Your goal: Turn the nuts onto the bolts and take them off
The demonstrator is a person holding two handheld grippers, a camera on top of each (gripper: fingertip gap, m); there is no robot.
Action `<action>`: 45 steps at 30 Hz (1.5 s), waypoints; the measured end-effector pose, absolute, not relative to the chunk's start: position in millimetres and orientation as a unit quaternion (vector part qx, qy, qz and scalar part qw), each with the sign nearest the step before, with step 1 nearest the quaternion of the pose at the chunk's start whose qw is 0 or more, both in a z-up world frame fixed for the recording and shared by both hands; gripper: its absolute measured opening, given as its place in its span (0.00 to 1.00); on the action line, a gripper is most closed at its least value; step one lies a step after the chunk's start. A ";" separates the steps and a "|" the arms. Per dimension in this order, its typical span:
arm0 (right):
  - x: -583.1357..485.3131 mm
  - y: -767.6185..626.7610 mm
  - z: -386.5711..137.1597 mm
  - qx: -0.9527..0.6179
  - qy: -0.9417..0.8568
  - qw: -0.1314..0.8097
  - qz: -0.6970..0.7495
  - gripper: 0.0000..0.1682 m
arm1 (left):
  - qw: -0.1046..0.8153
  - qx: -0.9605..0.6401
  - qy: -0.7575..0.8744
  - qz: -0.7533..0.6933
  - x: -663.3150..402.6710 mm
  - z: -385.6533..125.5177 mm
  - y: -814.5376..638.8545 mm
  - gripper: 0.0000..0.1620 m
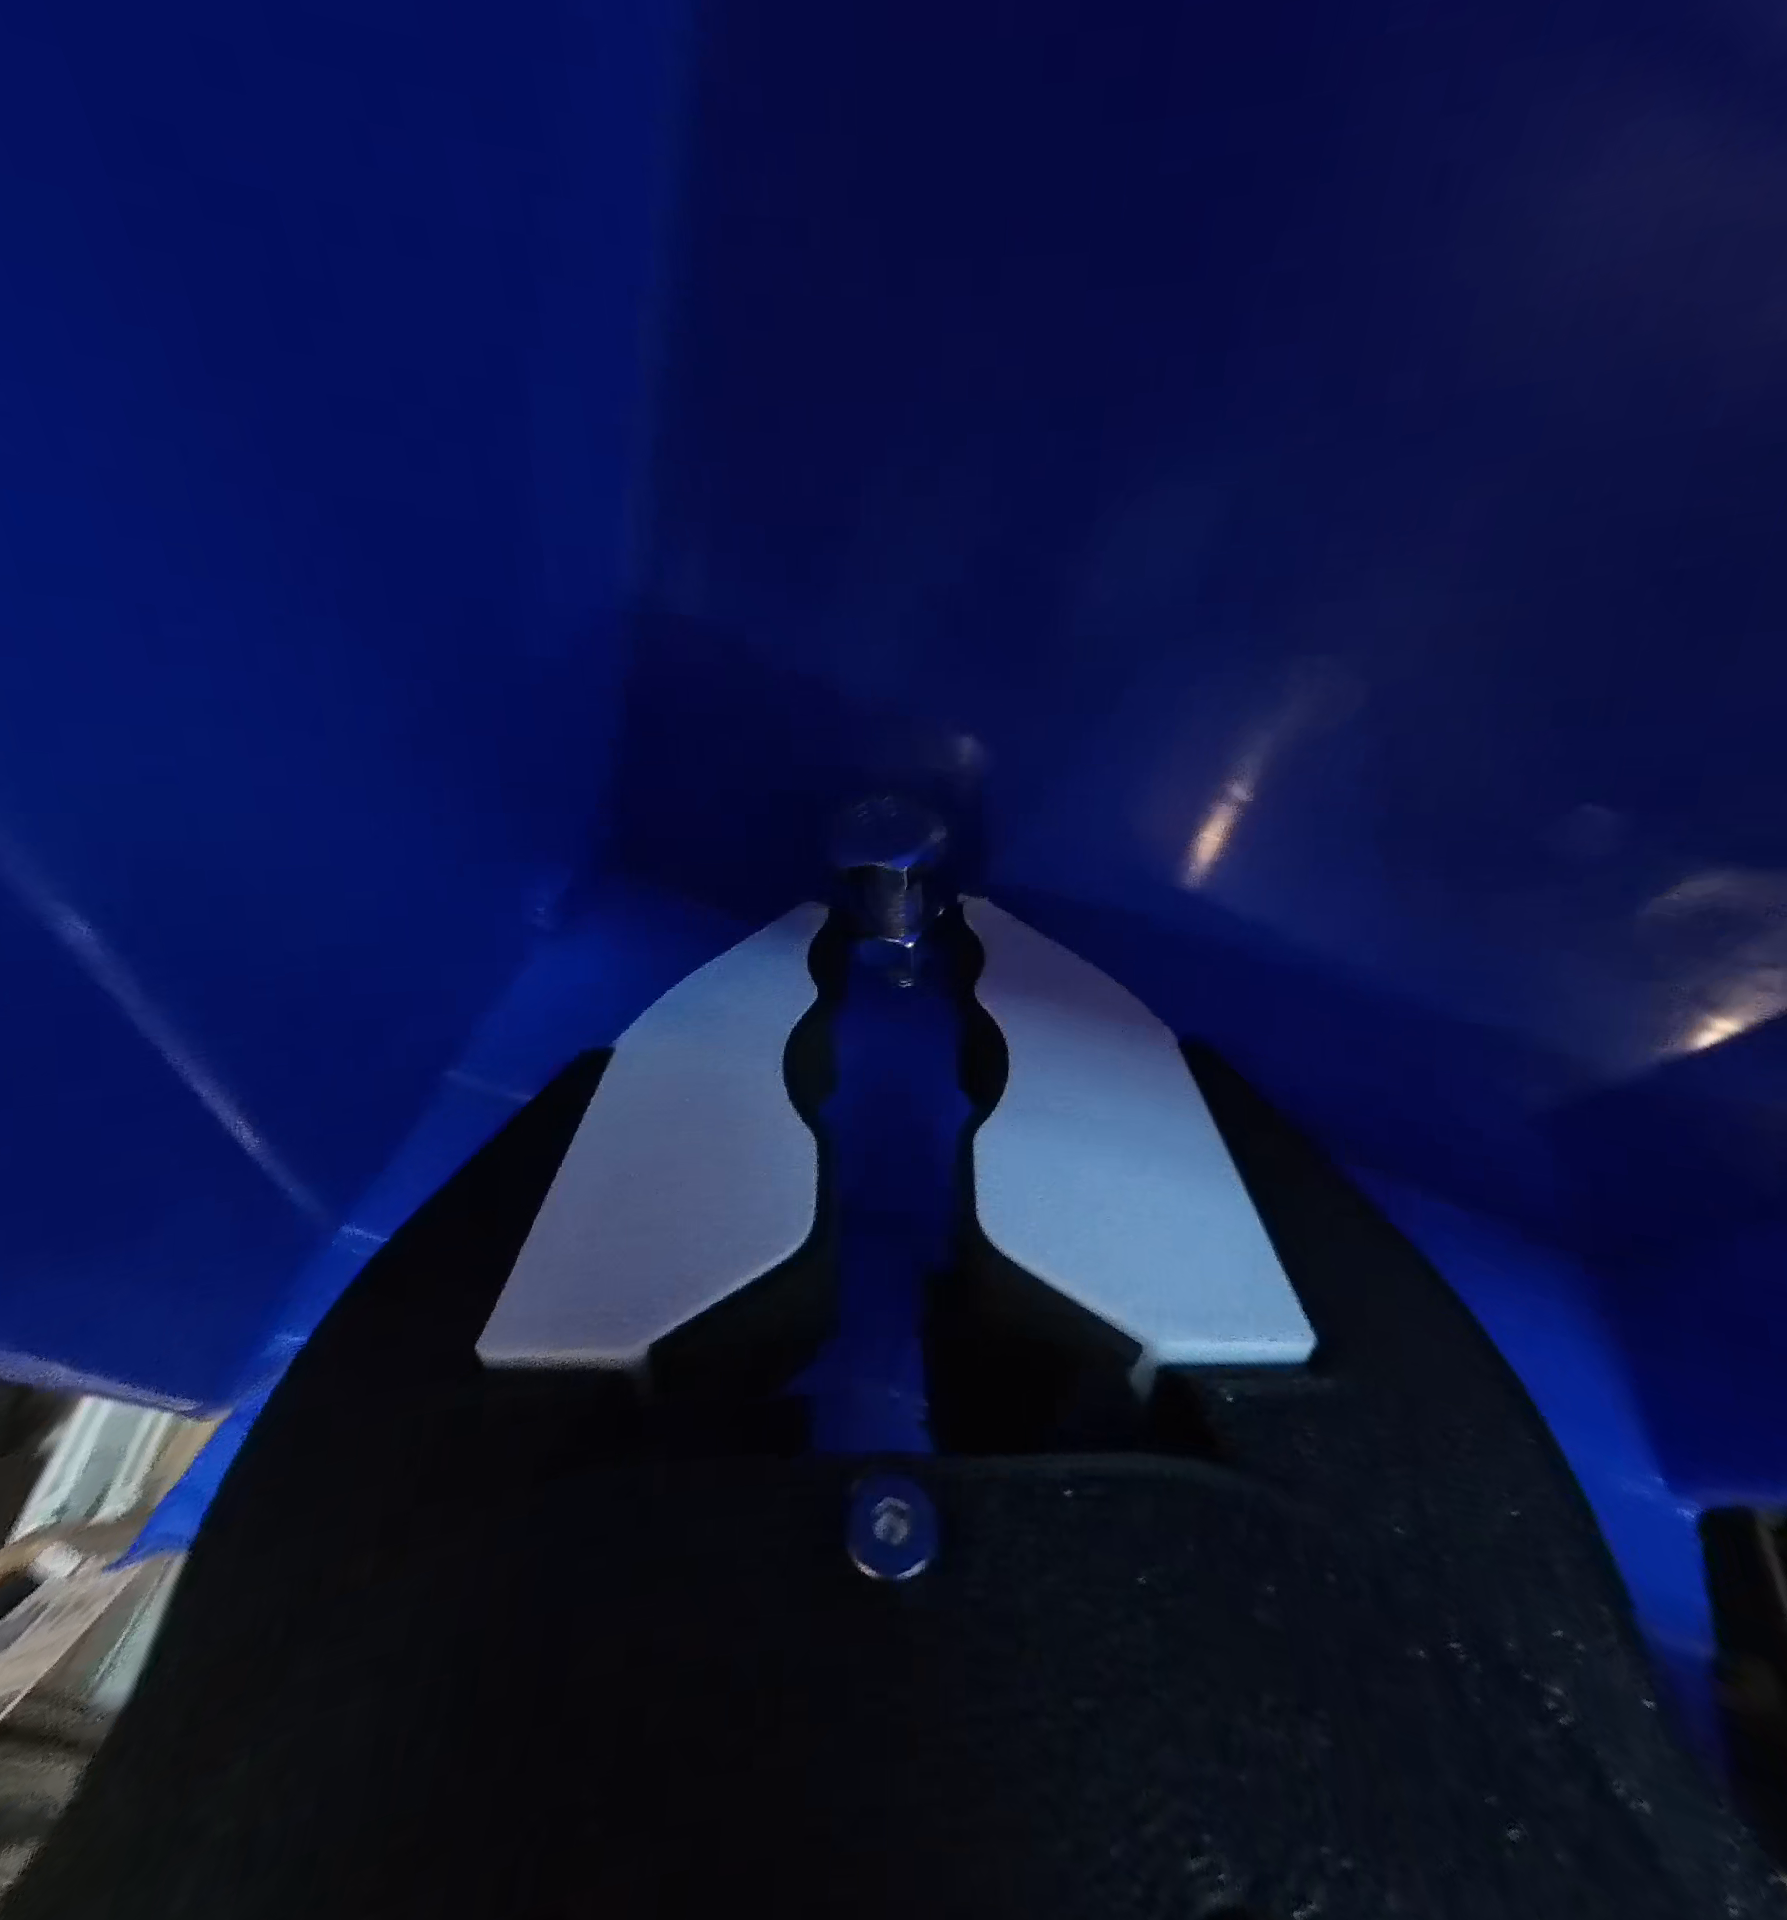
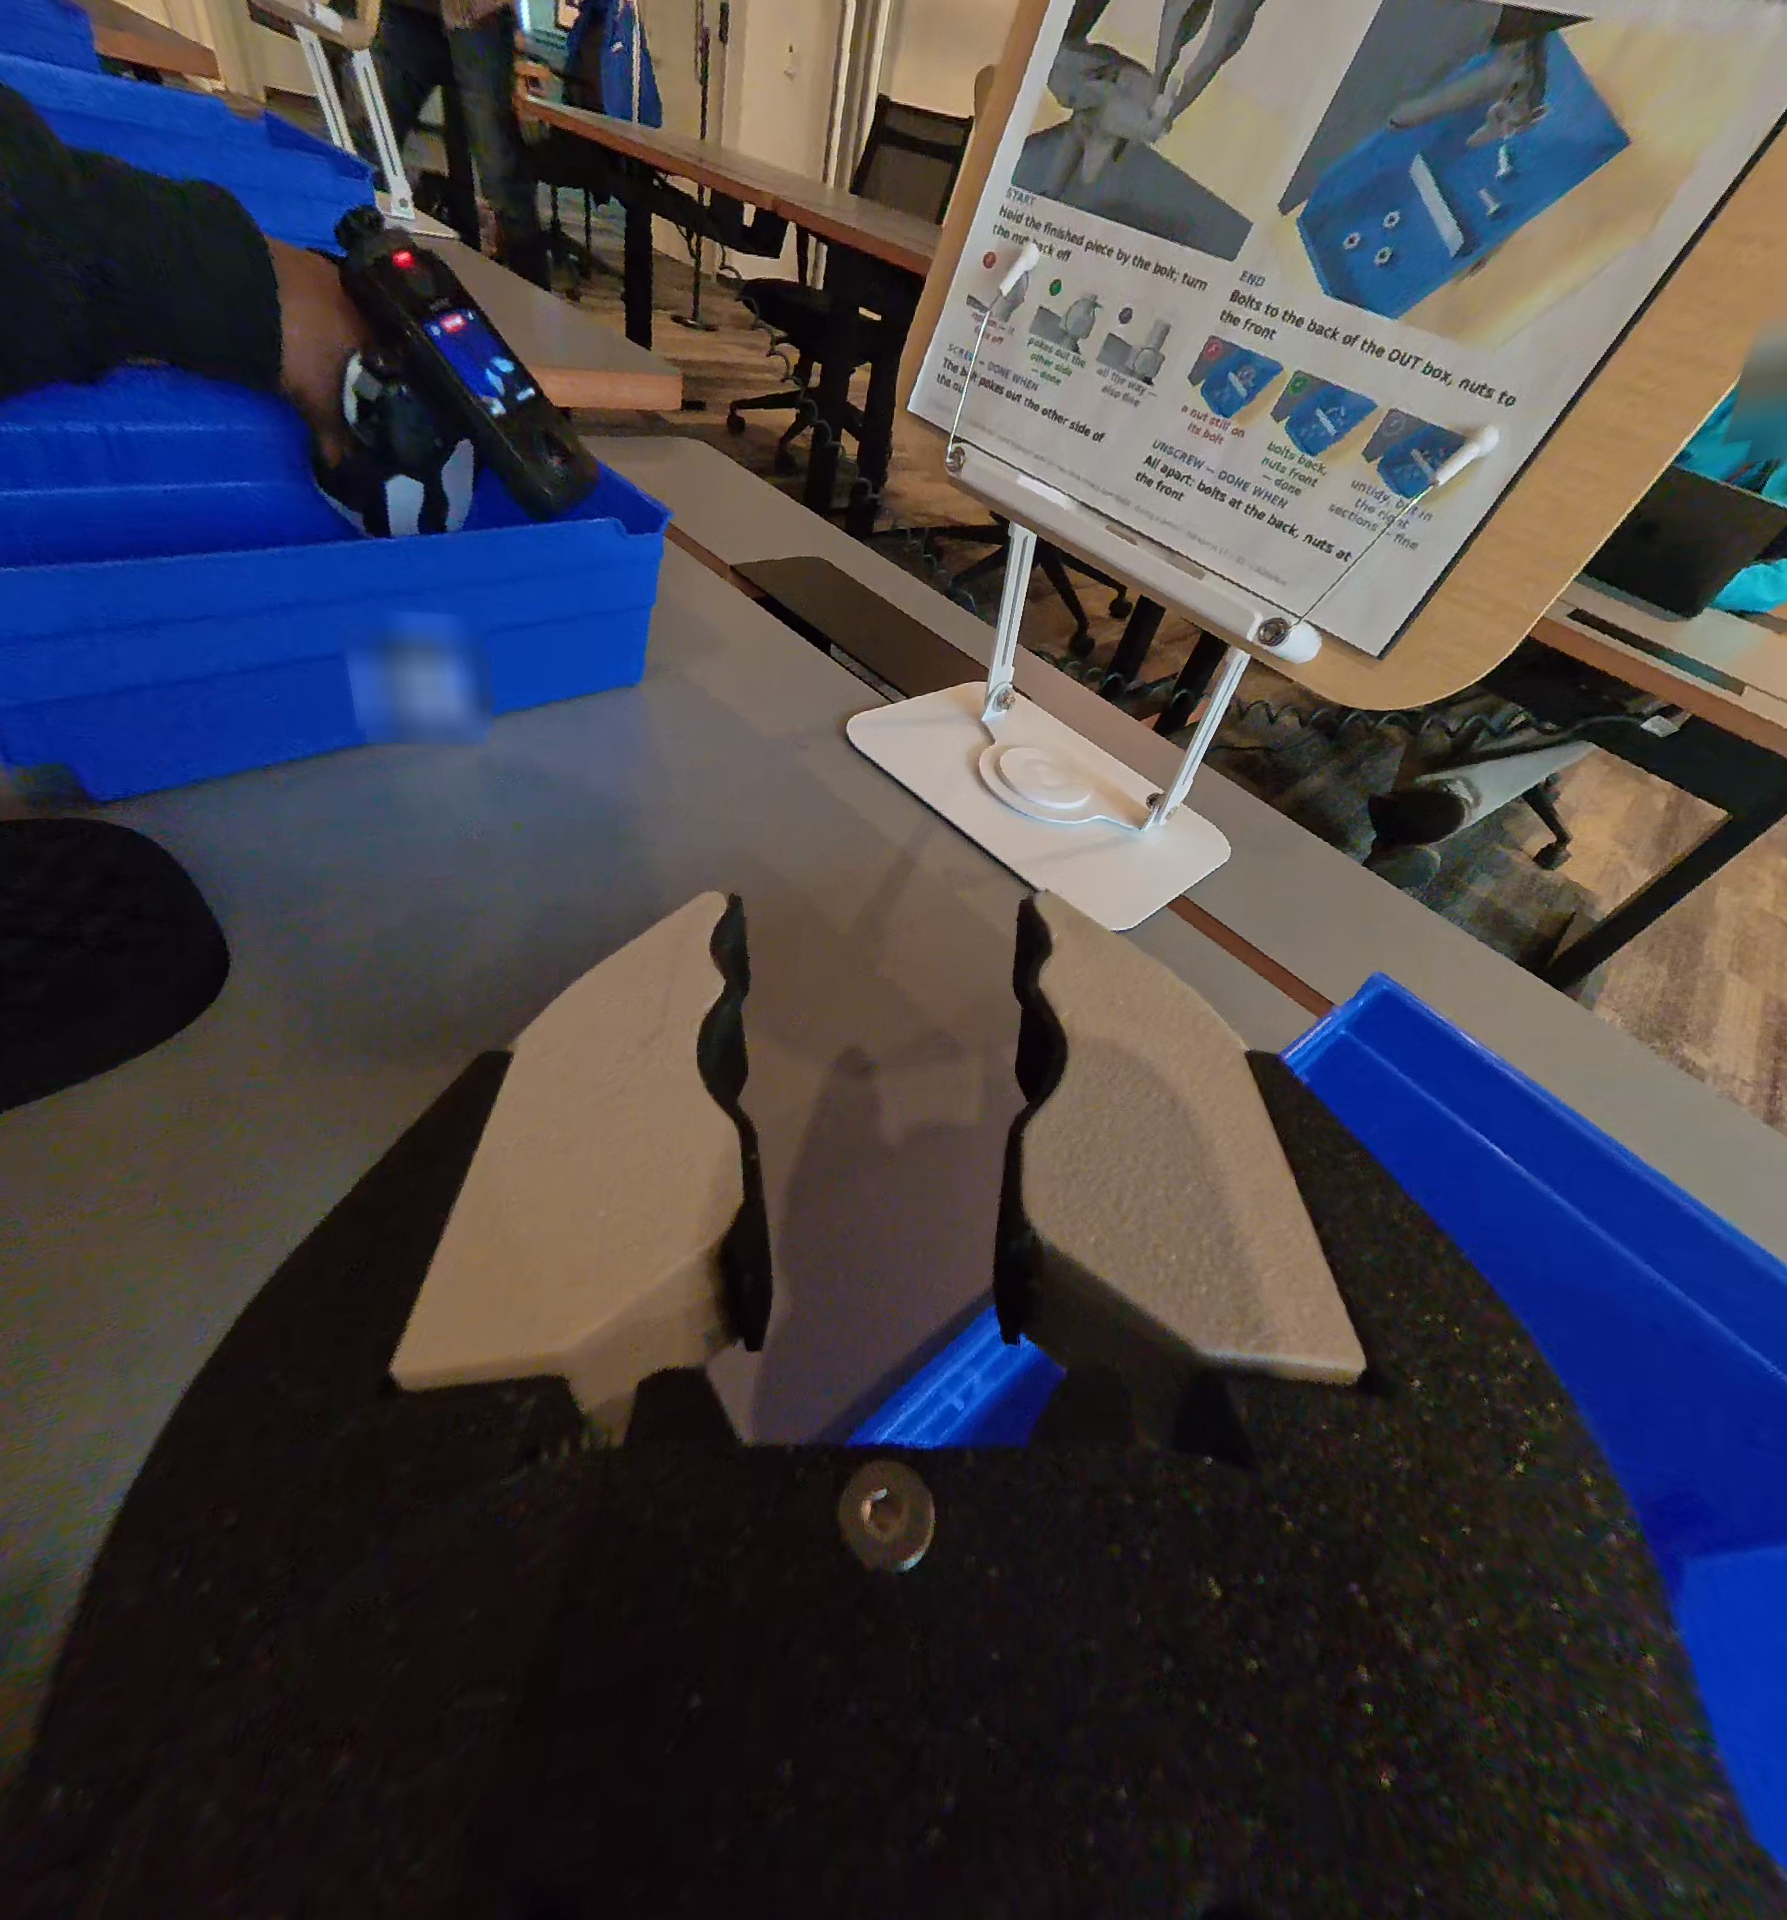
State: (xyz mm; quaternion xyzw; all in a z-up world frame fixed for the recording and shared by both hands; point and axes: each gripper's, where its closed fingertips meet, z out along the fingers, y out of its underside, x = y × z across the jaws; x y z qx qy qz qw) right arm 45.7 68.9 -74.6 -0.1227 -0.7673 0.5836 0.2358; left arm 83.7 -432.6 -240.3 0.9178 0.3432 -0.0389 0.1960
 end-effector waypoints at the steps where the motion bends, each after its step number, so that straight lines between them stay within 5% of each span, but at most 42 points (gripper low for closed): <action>1: 45.5 68.6 -75.8 -0.122 -0.770 0.236 0.581 0.29 | 0.186 0.918 0.348 -0.039 84.3 -239.2 -429.6 0.12; 18: 77.7 35.5 -76.1 -0.028 -0.819 0.223 0.527 0.27 | -0.186 0.901 0.288 -0.267 83.0 -103.9 -271.7 0.11; 26: 120.9 -6.2 -50.7 0.109 -0.830 0.206 0.506 0.25 | -0.342 0.891 0.169 -0.246 119.6 -69.5 -150.7 0.11; 45: 159.4 -48.0 -88.1 0.231 -0.890 0.145 0.367 0.15 | -0.353 0.914 0.062 -0.189 155.9 -103.7 -47.2 0.11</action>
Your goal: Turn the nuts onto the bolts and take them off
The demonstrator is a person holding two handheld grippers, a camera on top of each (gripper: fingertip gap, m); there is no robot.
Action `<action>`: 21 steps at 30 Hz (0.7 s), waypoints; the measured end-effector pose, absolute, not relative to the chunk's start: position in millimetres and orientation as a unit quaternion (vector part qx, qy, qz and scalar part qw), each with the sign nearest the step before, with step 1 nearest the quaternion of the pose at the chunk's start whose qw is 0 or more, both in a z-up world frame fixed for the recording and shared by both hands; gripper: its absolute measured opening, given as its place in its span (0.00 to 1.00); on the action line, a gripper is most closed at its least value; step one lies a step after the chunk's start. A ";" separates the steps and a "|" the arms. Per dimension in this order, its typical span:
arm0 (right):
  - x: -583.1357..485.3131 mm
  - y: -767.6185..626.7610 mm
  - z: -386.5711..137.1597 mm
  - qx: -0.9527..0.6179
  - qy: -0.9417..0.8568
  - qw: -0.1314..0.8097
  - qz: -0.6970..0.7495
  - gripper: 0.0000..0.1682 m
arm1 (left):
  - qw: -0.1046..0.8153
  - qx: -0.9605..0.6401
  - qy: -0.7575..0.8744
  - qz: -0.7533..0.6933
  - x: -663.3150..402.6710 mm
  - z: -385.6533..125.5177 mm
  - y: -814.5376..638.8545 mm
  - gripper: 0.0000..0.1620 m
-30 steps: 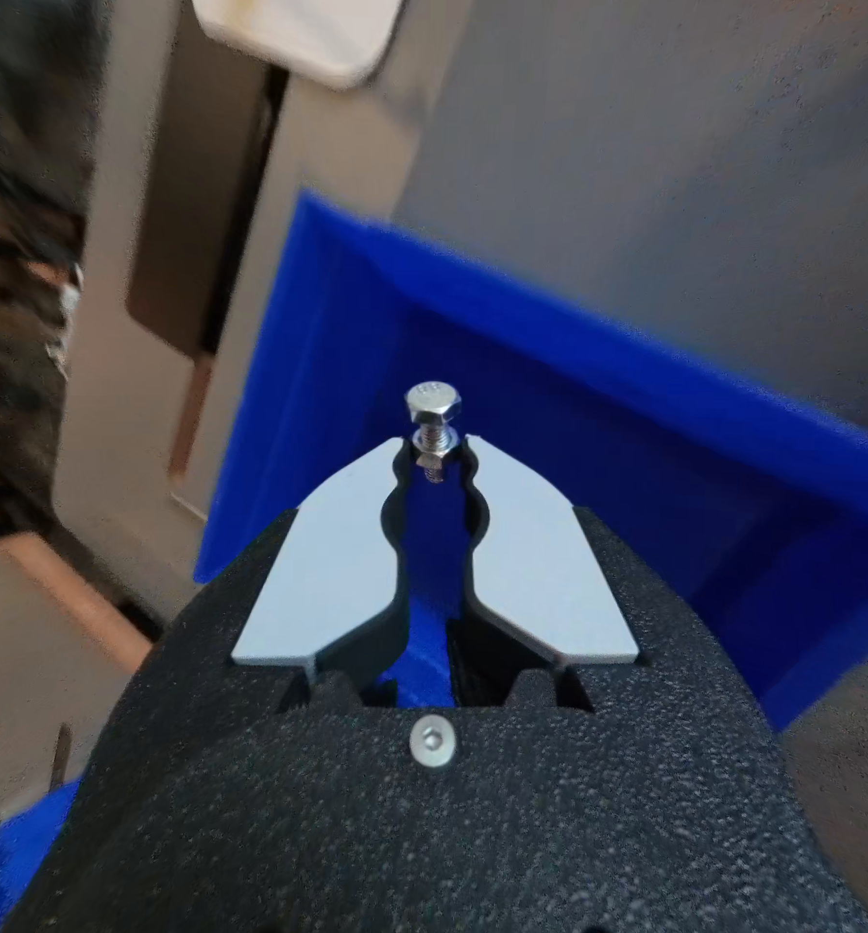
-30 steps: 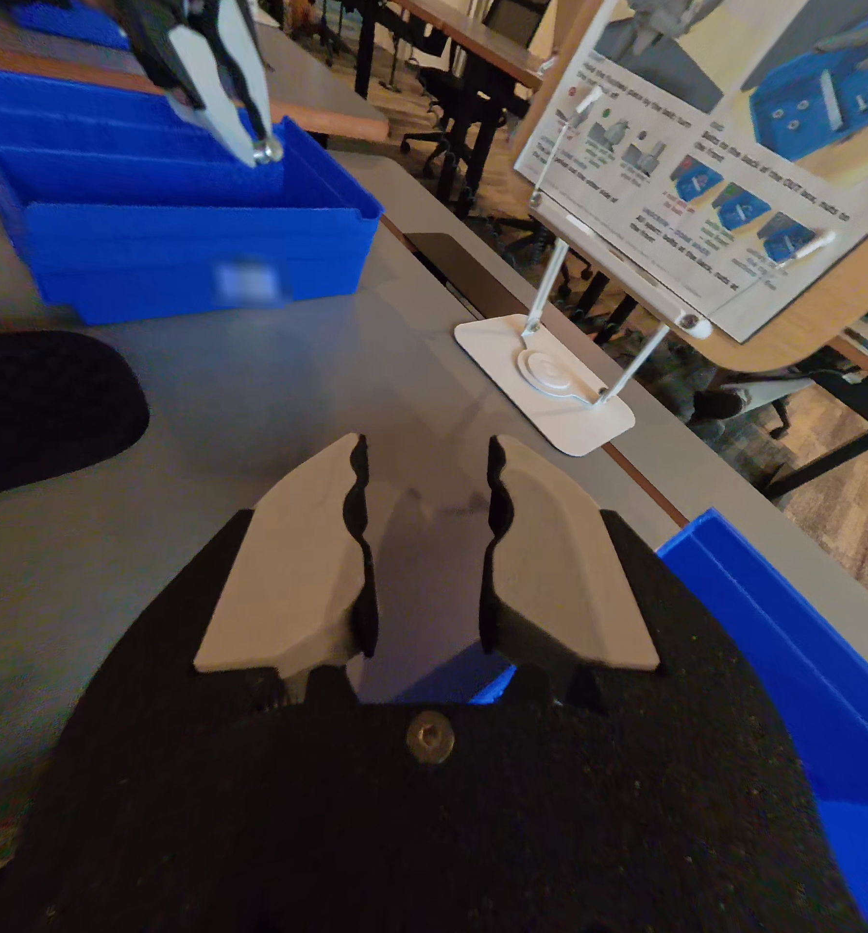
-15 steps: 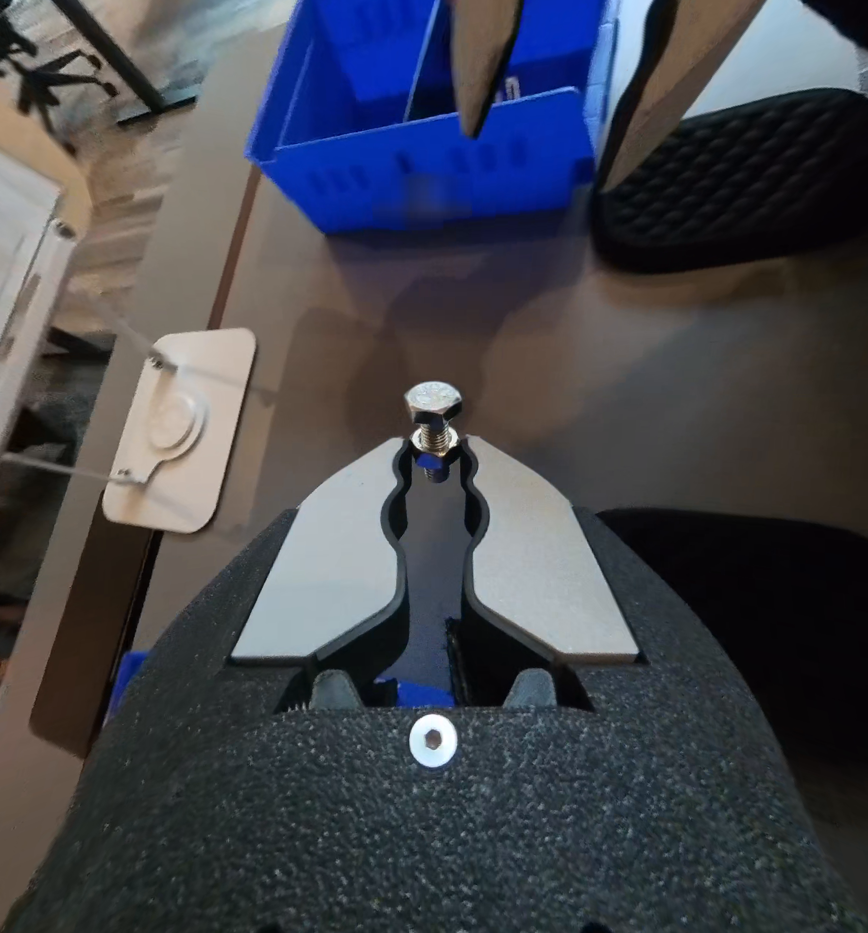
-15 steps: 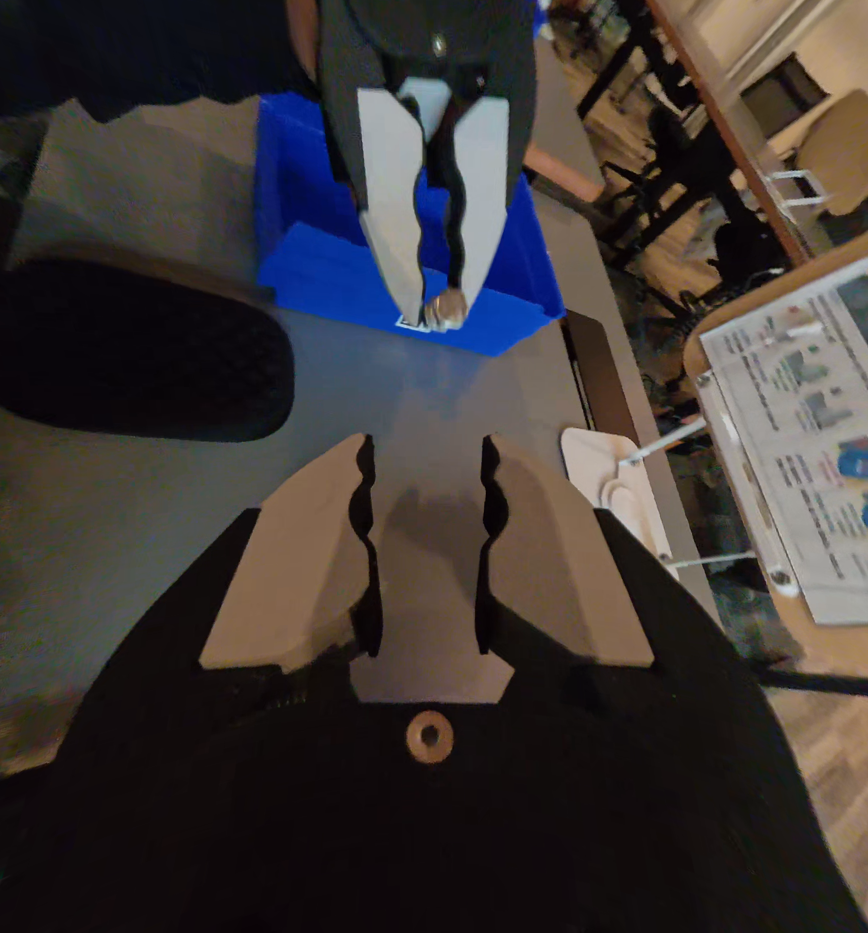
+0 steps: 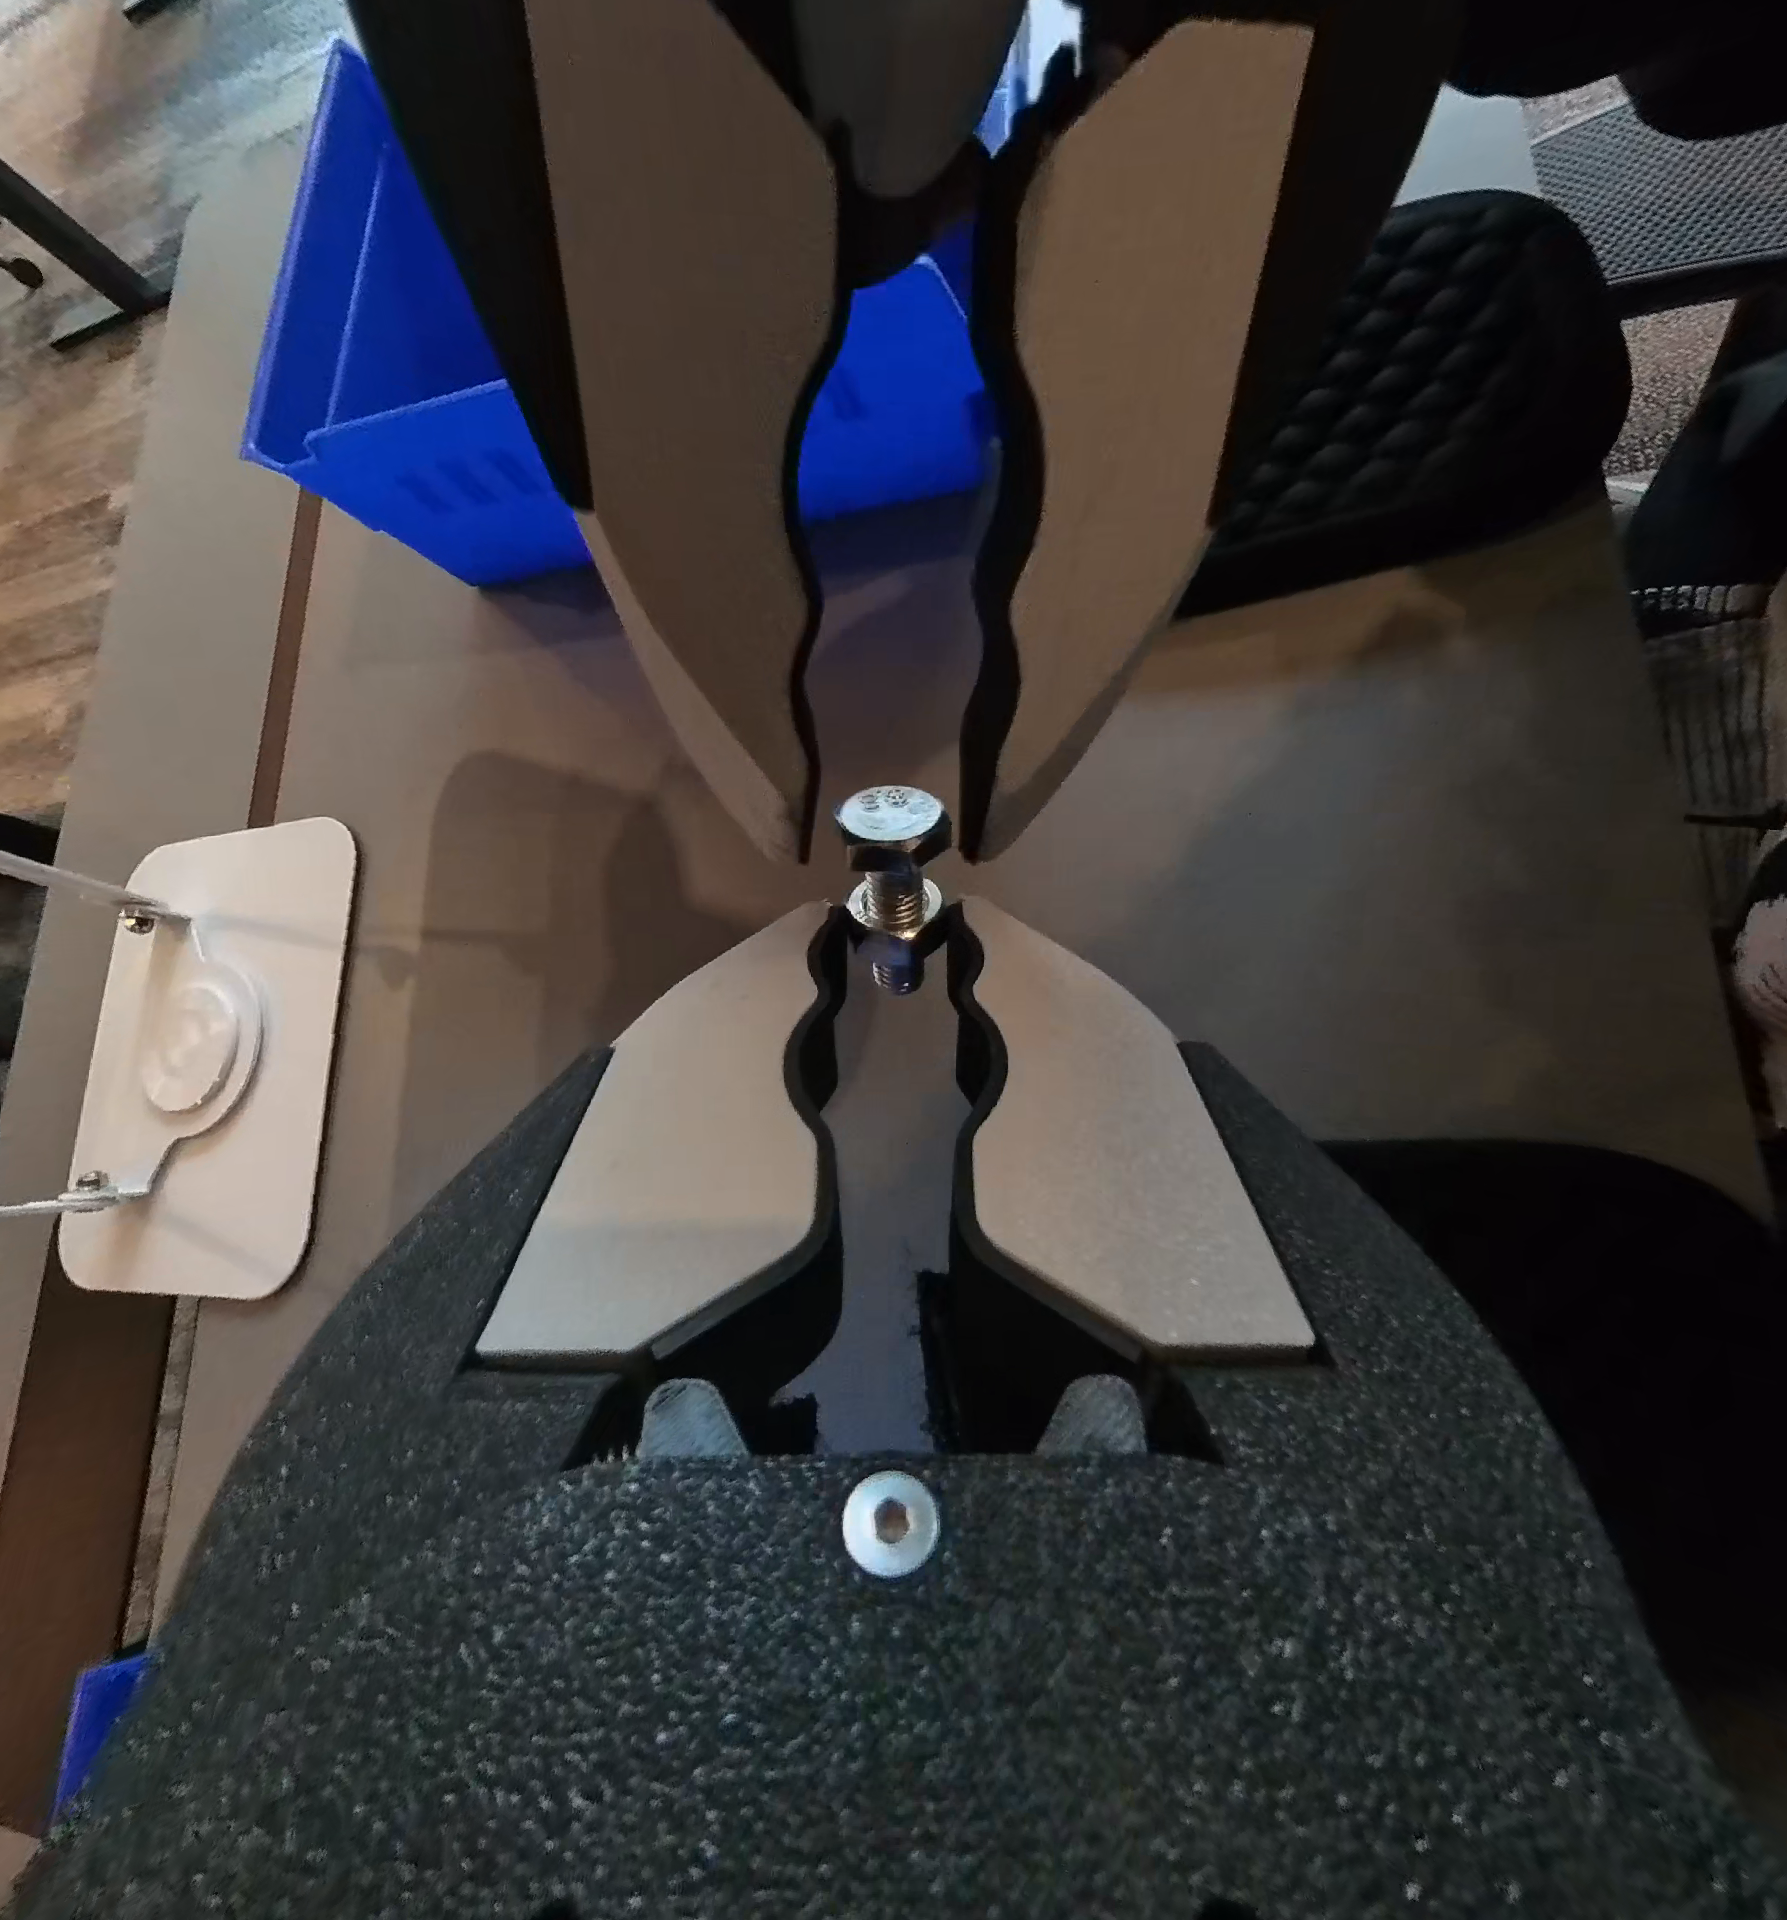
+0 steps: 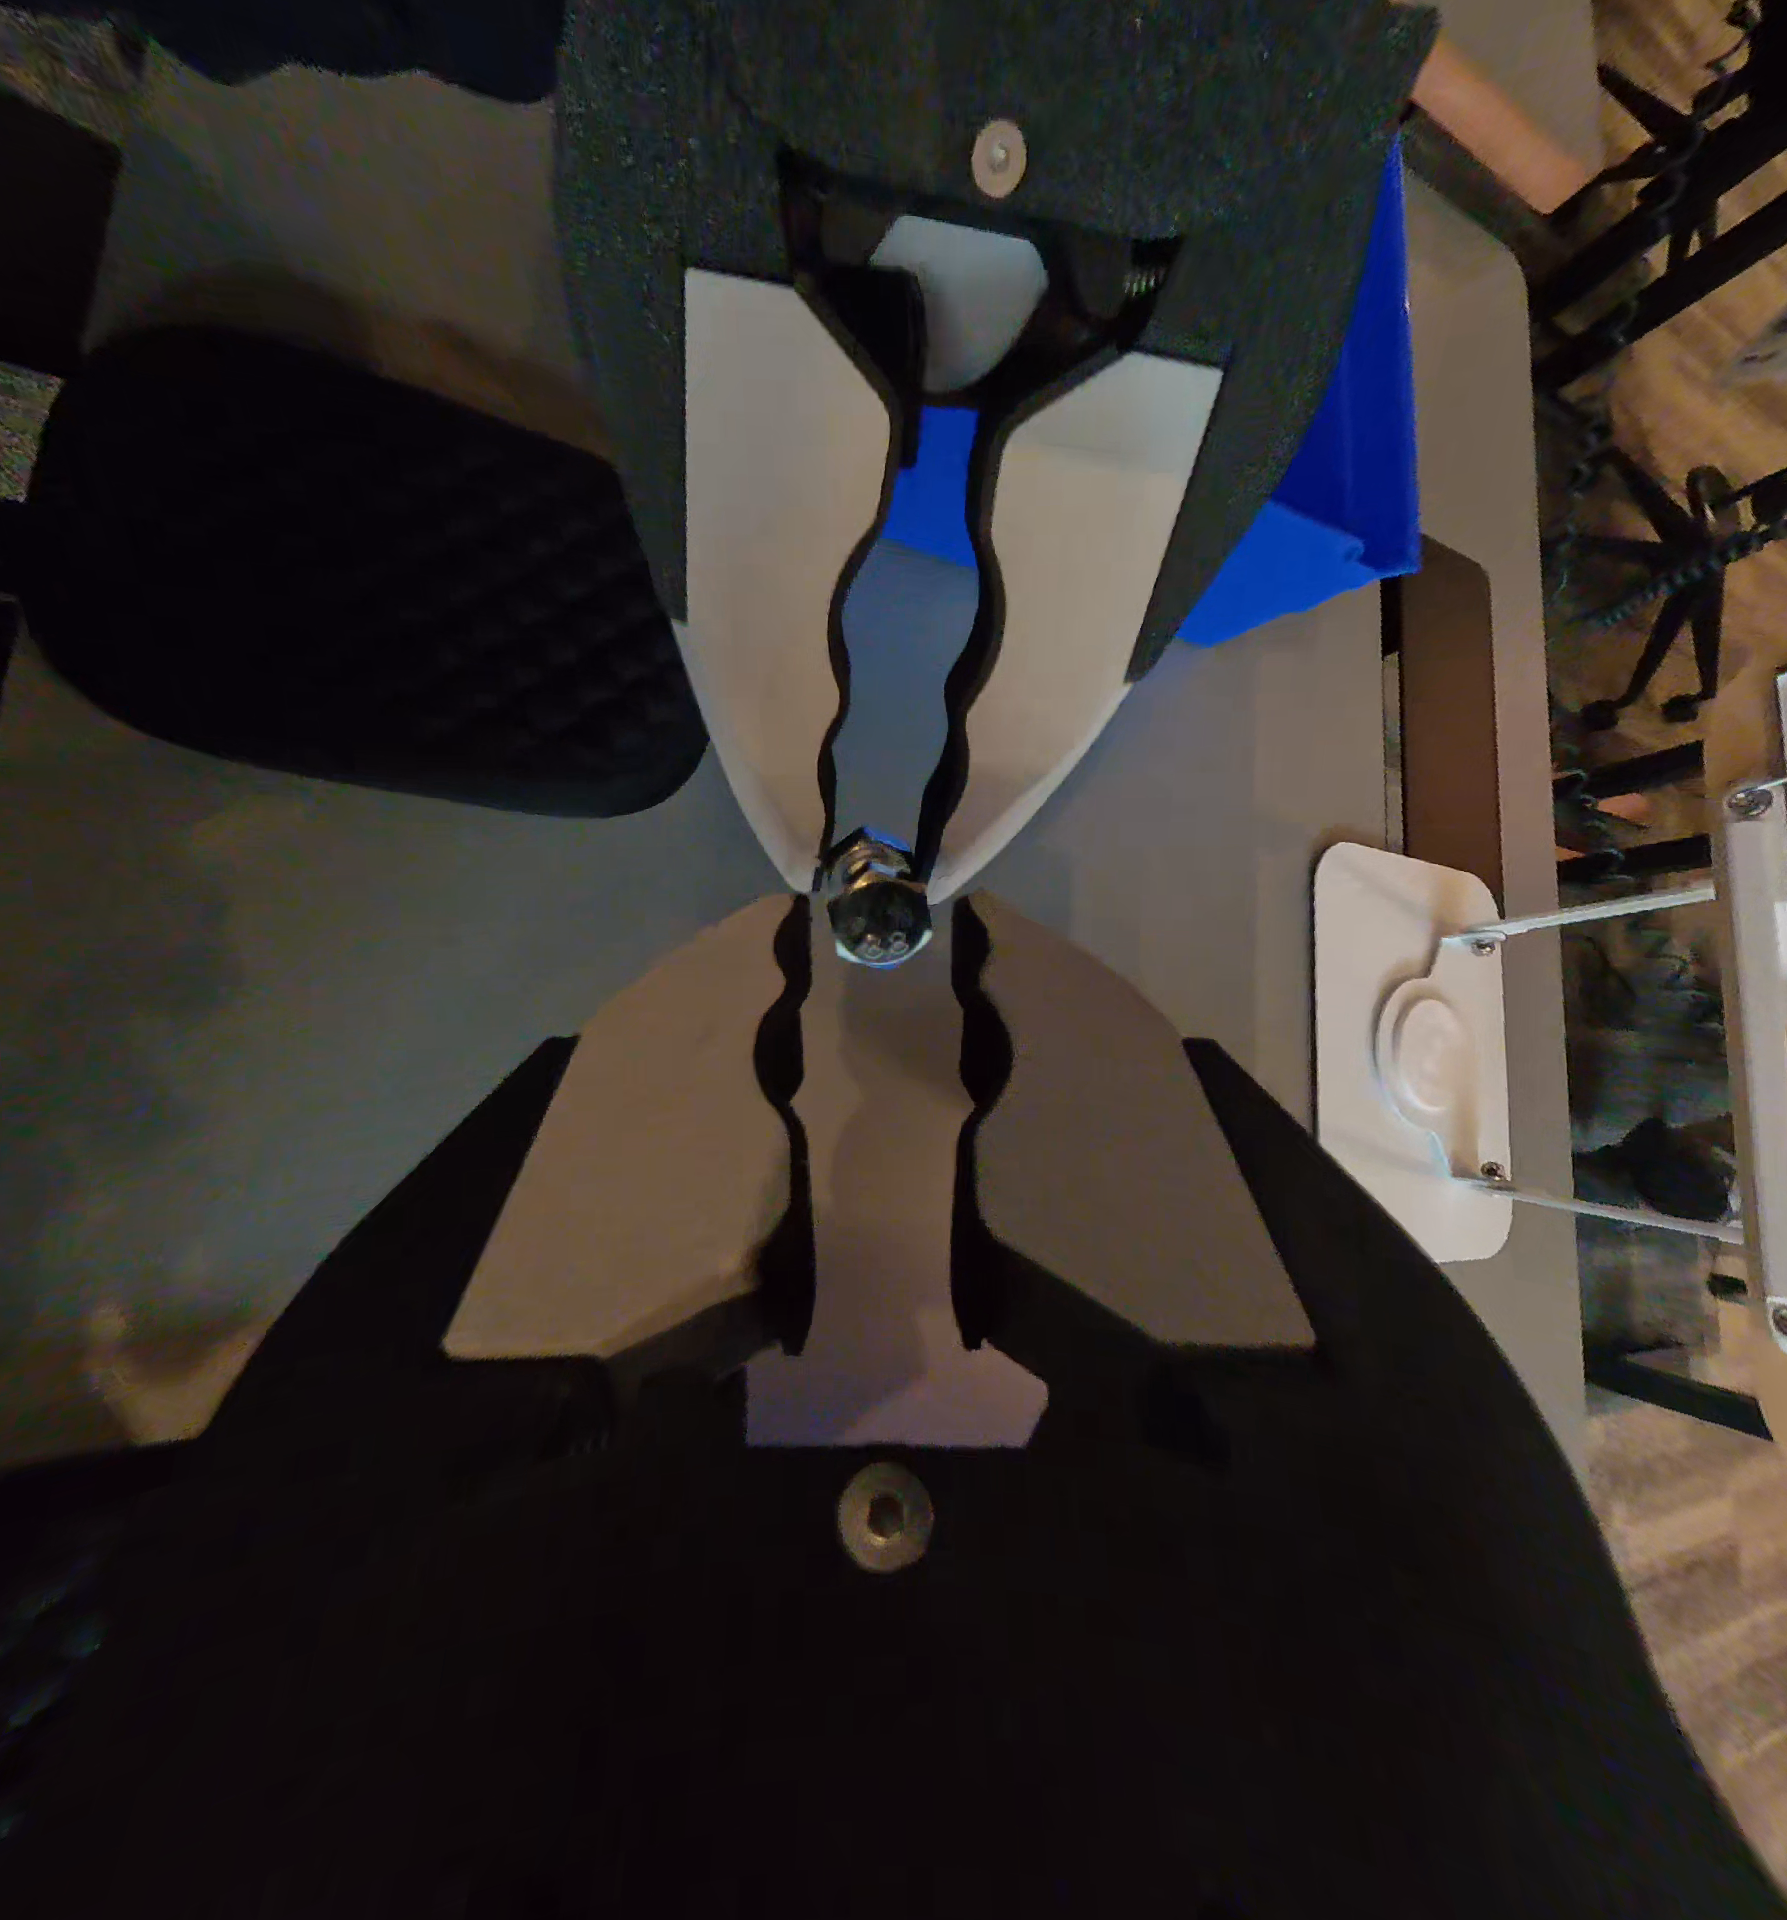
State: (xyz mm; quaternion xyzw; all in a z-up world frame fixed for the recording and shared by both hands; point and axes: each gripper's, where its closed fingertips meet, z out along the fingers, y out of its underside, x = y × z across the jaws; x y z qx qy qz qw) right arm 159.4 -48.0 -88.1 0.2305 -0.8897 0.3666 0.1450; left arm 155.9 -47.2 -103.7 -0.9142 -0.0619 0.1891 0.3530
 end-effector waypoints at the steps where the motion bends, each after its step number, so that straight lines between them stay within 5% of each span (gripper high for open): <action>1: 158.3 -47.8 -88.4 0.231 -0.891 0.149 0.363 0.13 | 0.354 -0.914 -0.060 0.188 156.2 -103.7 -46.4 0.11; 9: 154.6 -45.7 -82.8 0.225 -0.879 0.154 0.391 0.10 | 0.384 -0.900 -0.065 0.196 153.1 -97.7 -43.2 0.12; 12: 146.9 -42.7 -72.7 0.190 -0.869 0.150 0.431 0.10 | 0.427 -0.871 -0.088 0.226 144.7 -89.0 -43.9 0.24; 21: 135.0 -35.6 -27.6 0.042 -0.786 -0.001 0.617 0.10 | 0.754 -0.598 -0.204 0.180 138.5 -32.5 -47.4 0.23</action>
